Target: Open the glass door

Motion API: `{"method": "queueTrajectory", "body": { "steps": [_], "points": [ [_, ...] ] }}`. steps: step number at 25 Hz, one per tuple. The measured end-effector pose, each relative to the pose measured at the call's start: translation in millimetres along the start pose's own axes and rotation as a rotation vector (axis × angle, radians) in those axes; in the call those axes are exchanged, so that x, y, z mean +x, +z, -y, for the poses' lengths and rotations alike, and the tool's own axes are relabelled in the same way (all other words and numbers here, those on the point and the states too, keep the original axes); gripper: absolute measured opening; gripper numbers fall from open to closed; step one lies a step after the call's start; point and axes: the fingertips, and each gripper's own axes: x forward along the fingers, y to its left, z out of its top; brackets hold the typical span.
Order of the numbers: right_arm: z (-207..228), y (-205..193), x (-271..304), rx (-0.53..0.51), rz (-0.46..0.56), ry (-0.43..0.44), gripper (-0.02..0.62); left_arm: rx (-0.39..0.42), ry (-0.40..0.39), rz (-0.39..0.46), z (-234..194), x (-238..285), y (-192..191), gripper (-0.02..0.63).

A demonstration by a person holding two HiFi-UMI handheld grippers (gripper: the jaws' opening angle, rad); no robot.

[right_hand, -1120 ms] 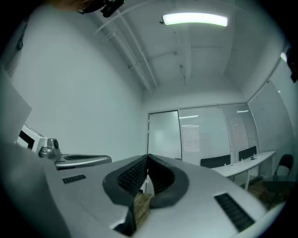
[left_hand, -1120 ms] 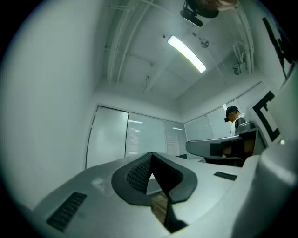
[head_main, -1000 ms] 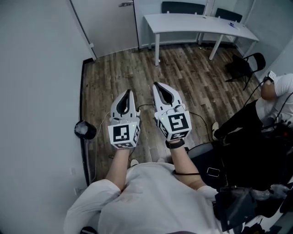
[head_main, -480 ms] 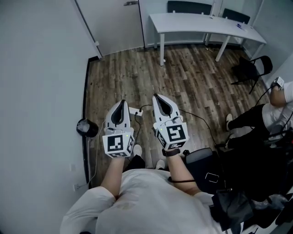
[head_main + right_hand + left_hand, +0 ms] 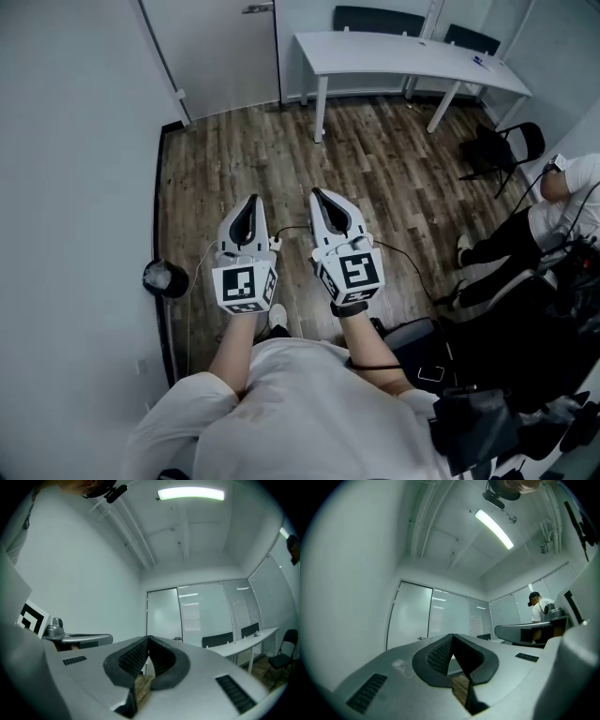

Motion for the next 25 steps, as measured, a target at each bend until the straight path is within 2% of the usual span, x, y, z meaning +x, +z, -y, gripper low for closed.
{"method": "queueTrajectory", "body": {
  "steps": [4, 9, 14, 18, 25],
  "points": [
    [-9, 5, 62, -0.013, 0.017, -0.007, 0.003, -0.020, -0.021, 0.023, -46, 35, 2, 0.003],
    [-41, -12, 129, 0.000, 0.004, 0.024, 0.002, -0.052, -0.079, 0.033, -98, 57, -5, 0.003],
    [-60, -37, 171, 0.009, -0.058, 0.048, 0.002, -0.119, -0.064, 0.013, -146, 77, -28, 0.003],
    [-43, -45, 201, 0.007, -0.073, 0.040, 0.002, -0.161, -0.052, 0.005, -165, 107, -41, 0.003],
    [16, -64, 258, 0.017, -0.055, 0.045, 0.003, -0.143, -0.019, -0.022, -176, 182, -73, 0.003]
  ]
}}
